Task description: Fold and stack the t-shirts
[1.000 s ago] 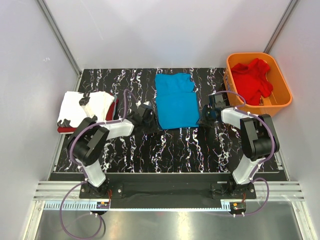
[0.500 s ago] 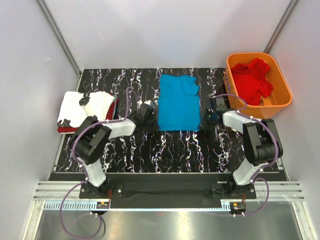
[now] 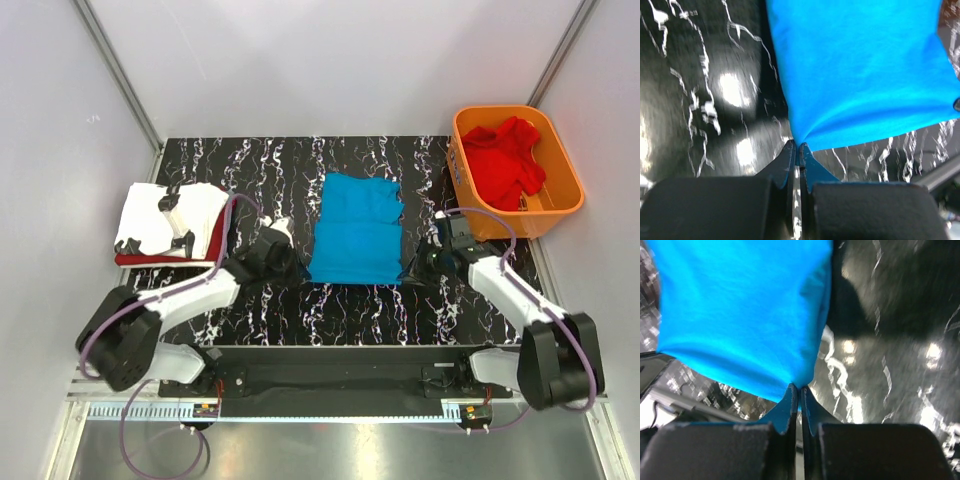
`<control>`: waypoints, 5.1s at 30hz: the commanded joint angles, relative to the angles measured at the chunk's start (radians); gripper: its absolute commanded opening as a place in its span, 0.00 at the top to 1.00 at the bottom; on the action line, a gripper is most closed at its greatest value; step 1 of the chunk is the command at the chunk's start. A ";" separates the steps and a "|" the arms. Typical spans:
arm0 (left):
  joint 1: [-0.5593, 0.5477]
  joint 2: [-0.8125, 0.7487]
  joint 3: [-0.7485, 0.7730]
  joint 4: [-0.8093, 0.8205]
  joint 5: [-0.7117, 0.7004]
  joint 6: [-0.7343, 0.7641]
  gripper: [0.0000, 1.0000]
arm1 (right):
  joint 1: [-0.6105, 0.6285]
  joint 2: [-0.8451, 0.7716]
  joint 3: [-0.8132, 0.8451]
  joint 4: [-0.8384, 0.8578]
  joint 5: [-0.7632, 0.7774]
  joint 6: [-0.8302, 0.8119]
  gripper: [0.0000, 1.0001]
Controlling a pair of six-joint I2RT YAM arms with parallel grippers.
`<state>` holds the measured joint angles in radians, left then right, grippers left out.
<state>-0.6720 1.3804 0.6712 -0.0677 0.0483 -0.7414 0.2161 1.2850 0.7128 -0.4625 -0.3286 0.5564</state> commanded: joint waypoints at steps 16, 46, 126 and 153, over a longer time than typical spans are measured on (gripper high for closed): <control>-0.012 -0.330 0.177 -0.391 -0.064 0.065 1.00 | 0.000 -0.265 0.260 -0.236 0.092 0.001 1.00; 0.175 0.364 0.778 -0.379 0.071 0.201 1.00 | -0.061 0.405 0.709 -0.104 0.253 -0.059 1.00; 0.189 0.230 0.431 -0.147 0.032 0.191 0.37 | -0.090 0.350 0.327 0.149 0.088 -0.101 0.44; 0.227 0.761 0.962 -0.279 0.051 0.247 0.63 | -0.089 0.657 0.517 0.315 0.022 -0.090 0.61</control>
<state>-0.4568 2.1296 1.5795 -0.3687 0.0975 -0.5117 0.1219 1.9228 1.1927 -0.1761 -0.2840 0.4732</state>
